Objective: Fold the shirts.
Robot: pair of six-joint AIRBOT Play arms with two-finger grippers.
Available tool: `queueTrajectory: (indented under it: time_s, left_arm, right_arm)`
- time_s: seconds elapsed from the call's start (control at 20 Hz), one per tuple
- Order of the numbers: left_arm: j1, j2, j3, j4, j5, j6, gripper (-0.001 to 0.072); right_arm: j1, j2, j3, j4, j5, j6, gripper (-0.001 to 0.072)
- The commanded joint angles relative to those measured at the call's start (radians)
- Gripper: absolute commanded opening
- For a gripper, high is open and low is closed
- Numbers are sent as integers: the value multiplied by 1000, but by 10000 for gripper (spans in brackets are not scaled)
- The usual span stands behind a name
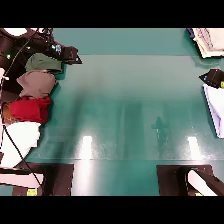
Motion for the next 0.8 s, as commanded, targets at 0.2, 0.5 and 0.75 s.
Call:
queueTrajectory:
  time_s: [0.2, 0.5, 0.75]
  left_arm:
    - [0, 0, 0, 0, 0, 0, 26]
    - [0, 0, 0, -3, 6, -7, 26]
    - [0, 0, 1, -17, 106, -51, 26]
  right_arm:
    - [2, 1, 1, 0, 0, 0, 14]
    - [2, 1, 1, 0, 1, 0, 14]
    - [2, 1, 1, 1, 2, 0, 15]
